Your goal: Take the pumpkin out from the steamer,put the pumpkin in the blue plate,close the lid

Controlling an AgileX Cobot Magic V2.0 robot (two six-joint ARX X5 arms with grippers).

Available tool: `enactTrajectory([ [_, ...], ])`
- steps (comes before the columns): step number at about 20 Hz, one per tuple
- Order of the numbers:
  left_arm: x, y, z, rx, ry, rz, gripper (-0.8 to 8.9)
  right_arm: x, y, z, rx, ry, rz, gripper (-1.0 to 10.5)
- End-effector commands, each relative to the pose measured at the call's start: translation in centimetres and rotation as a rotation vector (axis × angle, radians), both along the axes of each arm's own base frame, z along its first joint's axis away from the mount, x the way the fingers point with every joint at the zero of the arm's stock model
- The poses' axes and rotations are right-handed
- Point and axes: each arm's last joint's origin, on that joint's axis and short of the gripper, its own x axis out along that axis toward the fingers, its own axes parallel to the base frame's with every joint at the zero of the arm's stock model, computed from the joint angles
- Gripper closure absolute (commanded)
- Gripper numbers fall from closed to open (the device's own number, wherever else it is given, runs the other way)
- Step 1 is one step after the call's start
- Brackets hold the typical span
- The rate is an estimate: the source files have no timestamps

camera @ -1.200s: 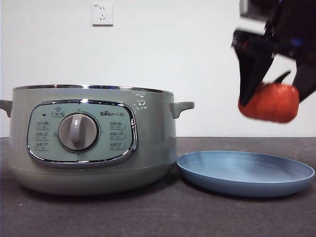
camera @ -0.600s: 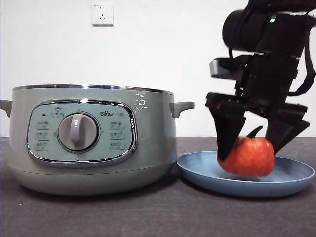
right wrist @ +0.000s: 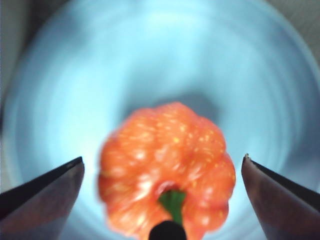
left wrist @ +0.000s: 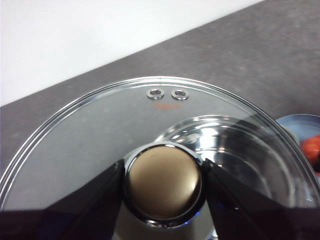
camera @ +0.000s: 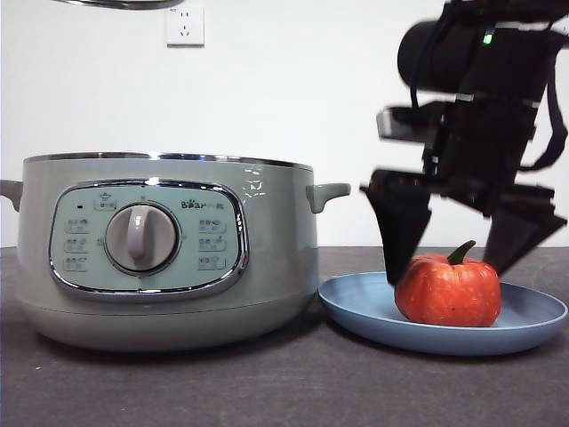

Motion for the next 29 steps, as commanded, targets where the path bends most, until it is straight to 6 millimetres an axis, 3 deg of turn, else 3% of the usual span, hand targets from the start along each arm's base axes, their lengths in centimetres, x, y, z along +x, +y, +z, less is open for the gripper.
enactTrajectory([
  [1, 0.8, -0.6, 0.6, -0.046, -0.041, -0.051, 8.22, -0.9, -0.4, 2.2, 0.046, -0.069, -0.013, 3.5],
  [8, 5.1, -3.4, -1.8, -0.039, 0.064, -0.123, 8.22, -4.6, -2.4, 9.2, 0.174, -0.322, -0.021, 3.5],
  [14, 8.8, -6.1, -5.5, -0.025, 0.161, -0.174, 8.22, -7.4, -4.2, 12.7, 0.219, -0.482, -0.059, 3.5],
  [22, 9.6, -7.1, -10.7, -0.019, 0.241, -0.163, 8.22, -8.3, -4.6, 13.4, 0.234, -0.510, -0.060, 3.5],
  [29, 9.6, -7.0, -13.7, -0.013, 0.259, -0.152, 8.22, -8.3, -4.6, 13.4, 0.235, -0.510, -0.060, 3.5],
])
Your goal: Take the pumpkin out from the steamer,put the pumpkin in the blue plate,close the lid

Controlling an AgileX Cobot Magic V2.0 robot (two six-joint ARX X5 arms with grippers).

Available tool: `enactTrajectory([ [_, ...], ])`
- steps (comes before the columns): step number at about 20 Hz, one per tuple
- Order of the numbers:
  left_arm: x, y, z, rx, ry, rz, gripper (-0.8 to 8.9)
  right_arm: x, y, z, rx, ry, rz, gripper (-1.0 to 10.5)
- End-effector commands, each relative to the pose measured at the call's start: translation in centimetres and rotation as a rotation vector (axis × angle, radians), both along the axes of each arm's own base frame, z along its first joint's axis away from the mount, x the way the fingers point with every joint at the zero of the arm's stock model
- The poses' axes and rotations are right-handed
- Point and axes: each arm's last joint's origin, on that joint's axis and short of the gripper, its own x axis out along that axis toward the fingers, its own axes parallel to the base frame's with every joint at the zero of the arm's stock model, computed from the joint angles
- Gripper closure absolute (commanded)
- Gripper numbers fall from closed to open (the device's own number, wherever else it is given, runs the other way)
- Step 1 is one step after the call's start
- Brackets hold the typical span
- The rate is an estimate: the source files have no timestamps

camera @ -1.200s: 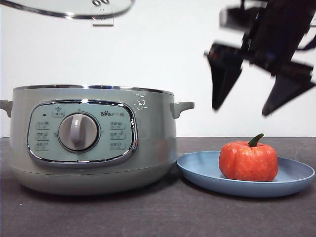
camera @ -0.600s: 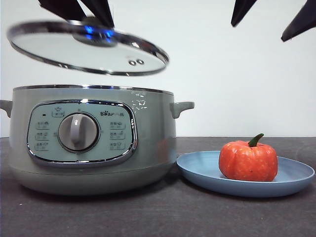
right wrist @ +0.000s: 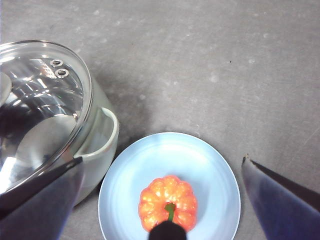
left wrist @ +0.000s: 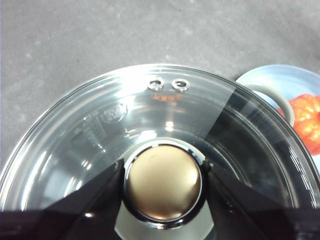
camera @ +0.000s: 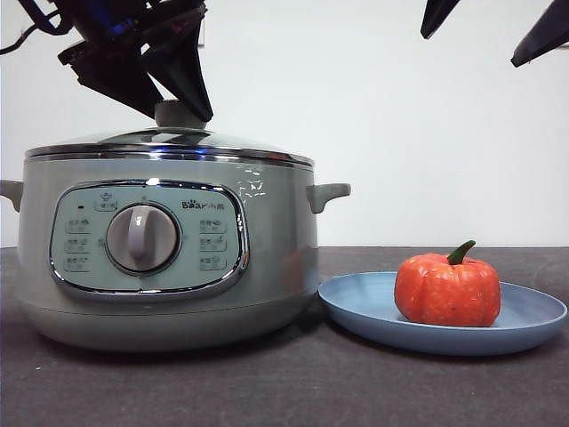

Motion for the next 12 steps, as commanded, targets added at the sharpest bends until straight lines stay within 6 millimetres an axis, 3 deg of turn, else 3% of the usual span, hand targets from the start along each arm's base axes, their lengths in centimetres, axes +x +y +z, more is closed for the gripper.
enactTrajectory([
  [1, -0.2, 0.0, -1.1, 0.014, 0.023, -0.003, 8.22, 0.0, 0.0, -0.2, 0.003, 0.004, -0.005, 3.5],
  [3, -0.2, 0.0, -1.1, 0.014, 0.024, -0.004, 7.94, 0.0, 0.0, -0.2, 0.003, 0.005, -0.005, 3.5],
  [4, -0.2, 0.0, -1.1, 0.014, 0.024, -0.002, 6.69, 0.0, 0.0, -0.2, 0.003, 0.005, -0.005, 3.5],
  [6, -0.2, 0.0, -1.1, 0.008, 0.027, 0.002, 2.95, 0.0, 0.0, -0.2, 0.004, 0.005, -0.004, 3.5],
  [12, -1.3, 0.7, 0.6, -0.041, -0.011, 0.017, 2.86, 0.0, 0.0, -0.2, 0.005, 0.004, -0.001, 3.5],
])
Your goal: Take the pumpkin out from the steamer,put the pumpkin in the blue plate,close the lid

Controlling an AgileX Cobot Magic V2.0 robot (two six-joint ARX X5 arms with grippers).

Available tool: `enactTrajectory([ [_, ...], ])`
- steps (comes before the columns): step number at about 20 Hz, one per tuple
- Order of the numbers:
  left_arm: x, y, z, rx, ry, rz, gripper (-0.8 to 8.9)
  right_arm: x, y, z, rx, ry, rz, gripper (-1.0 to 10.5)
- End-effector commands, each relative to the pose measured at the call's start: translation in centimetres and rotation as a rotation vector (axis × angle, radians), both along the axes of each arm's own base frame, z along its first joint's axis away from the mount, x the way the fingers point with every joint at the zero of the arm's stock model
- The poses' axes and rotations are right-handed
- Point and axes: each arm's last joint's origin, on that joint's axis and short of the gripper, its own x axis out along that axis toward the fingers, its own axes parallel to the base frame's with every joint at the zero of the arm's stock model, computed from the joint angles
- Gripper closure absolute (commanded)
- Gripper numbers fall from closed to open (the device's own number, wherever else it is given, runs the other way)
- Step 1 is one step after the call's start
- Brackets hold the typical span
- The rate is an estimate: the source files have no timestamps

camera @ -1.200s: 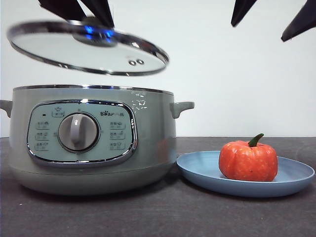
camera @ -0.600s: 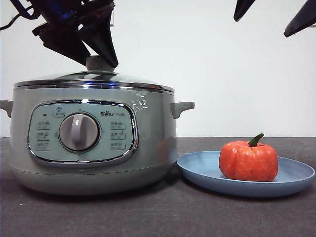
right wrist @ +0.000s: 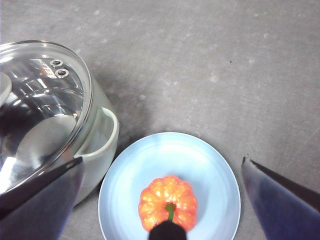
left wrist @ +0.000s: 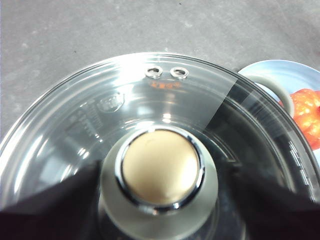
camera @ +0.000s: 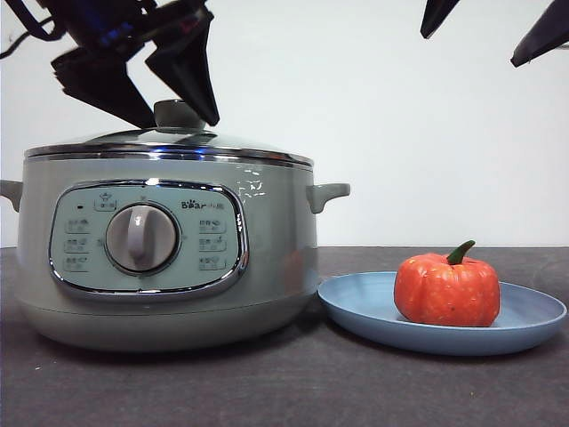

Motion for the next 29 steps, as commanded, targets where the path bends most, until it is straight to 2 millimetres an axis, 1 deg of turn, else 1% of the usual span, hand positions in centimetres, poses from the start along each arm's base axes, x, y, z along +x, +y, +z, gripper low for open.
enactTrajectory([
  [1, -1.2, 0.6, 1.5, -0.041, -0.043, 0.003, 2.86, 0.0, 0.0, -0.2, 0.004, 0.004, -0.002, 3.5],
  [2, -2.0, 1.1, 2.2, -0.060, -0.057, 0.010, 2.98, -0.1, 0.0, -0.1, 0.004, 0.001, 0.000, 3.5],
  [3, -2.7, 1.5, 2.9, -0.068, -0.070, 0.009, 3.44, -0.1, -0.1, -0.1, -0.001, -0.005, 0.005, 3.6],
  [4, -3.7, 2.1, 3.6, -0.074, -0.081, 0.009, 4.32, -0.2, -0.1, 0.1, -0.005, -0.016, 0.012, 4.4],
  [5, -4.5, 2.6, 4.1, -0.078, -0.089, 0.010, 5.52, -0.4, -0.2, 0.2, -0.012, -0.031, 0.021, 5.8],
  [6, -5.5, 3.2, 4.7, -0.081, -0.103, 0.009, 7.42, -0.5, -0.2, 0.5, -0.016, -0.055, 0.038, 7.7],
  [7, -6.2, 3.7, 5.2, -0.081, -0.120, 0.011, 8.31, -0.6, -0.3, 0.7, -0.017, -0.080, 0.046, 9.1],
  [8, -7.0, 4.2, 5.8, -0.074, -0.154, 0.032, 8.22, -0.7, -0.3, 1.1, -0.006, -0.114, 0.048, 9.6],
  [10, -8.2, 5.2, 6.4, -0.055, -0.220, 0.077, 8.22, -1.0, -0.4, 1.7, 0.030, -0.184, 0.046, 9.6],
  [11, -8.8, 5.6, 6.4, -0.060, -0.242, 0.091, 8.22, -1.3, -0.6, 1.7, 0.053, -0.228, 0.047, 9.6],
  [12, -9.6, 6.1, 5.9, -0.069, -0.269, 0.106, 8.22, -1.7, -0.7, 1.3, 0.077, -0.274, 0.051, 9.6],
  [13, -10.2, 6.5, 5.2, -0.076, -0.288, 0.120, 8.22, -2.2, -0.7, 0.7, 0.094, -0.306, 0.059, 9.6],
  [17, -13.5, 8.8, 1.1, -0.077, -0.349, 0.208, 8.22, -4.1, -1.5, -3.3, 0.133, -0.379, 0.065, 9.6],
  [19, -14.7, 9.5, 0.1, -0.100, -0.375, 0.212, 8.22, -4.6, -1.8, -4.6, 0.134, -0.377, 0.066, 9.6],
  [21, -15.6, 10.1, -0.2, -0.122, -0.399, 0.216, 8.22, -4.9, -2.0, -5.4, 0.116, -0.344, 0.067, 9.5],
  [24, -16.2, 10.5, -0.2, -0.150, -0.401, 0.221, 8.17, -4.9, -2.1, -6.0, 0.094, -0.290, 0.055, 9.5],
  [29, -16.2, 10.4, -0.4, -0.135, -0.381, 0.221, 8.17, -5.1, -2.3, -6.6, 0.052, -0.231, 0.042, 9.5],
])
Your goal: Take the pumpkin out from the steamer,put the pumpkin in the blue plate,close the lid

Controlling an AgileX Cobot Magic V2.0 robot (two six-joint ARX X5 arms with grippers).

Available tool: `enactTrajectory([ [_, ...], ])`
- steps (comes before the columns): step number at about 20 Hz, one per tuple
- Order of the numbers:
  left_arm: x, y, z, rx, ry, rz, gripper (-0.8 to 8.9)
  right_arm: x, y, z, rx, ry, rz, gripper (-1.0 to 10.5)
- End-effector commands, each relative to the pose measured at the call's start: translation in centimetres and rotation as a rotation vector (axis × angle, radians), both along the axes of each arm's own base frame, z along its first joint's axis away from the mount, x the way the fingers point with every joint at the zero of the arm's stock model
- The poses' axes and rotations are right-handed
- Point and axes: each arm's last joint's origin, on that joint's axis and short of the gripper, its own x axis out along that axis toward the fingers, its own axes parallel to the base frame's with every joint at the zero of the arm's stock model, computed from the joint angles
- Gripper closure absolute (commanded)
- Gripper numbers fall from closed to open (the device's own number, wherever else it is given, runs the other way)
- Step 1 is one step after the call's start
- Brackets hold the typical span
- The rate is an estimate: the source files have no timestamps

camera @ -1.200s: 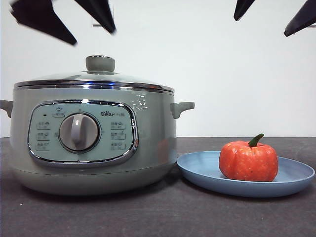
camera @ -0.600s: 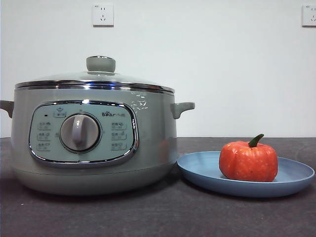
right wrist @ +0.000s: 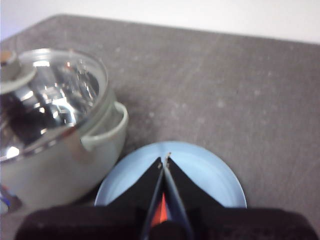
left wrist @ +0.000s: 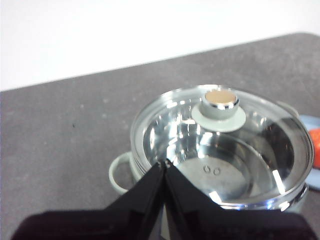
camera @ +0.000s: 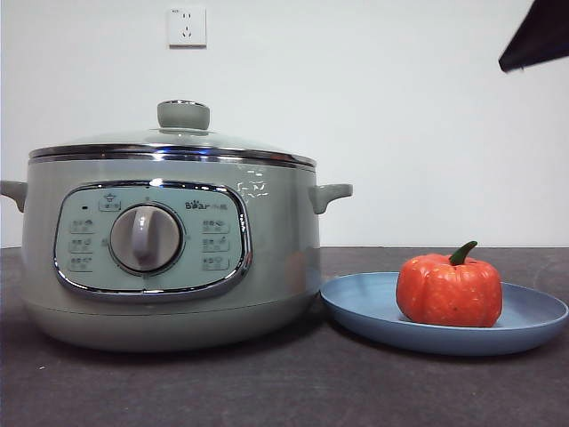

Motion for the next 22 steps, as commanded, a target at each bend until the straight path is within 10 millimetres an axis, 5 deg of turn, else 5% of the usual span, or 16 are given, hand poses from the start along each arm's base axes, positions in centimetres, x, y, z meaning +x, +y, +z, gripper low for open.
enactTrajectory([
  [1, 0.0, -0.1, -0.3, 0.000, 0.019, -0.003, 8.17, -0.1, -0.1, -0.4, -0.013, 0.029, -0.005, 9.5],
  [12, 0.0, 0.0, -0.5, 0.010, 0.034, -0.002, 8.17, -0.5, -0.3, -1.2, -0.057, 0.105, -0.006, 9.5],
  [17, -1.0, 2.1, -1.0, -0.034, -0.019, 0.157, 8.17, -0.5, -0.3, -1.2, -0.058, 0.106, -0.007, 9.5],
  [22, 0.4, 3.7, -5.0, -0.055, -0.131, 0.398, 8.17, -0.5, -0.3, -1.2, -0.058, 0.106, -0.006, 9.5],
])
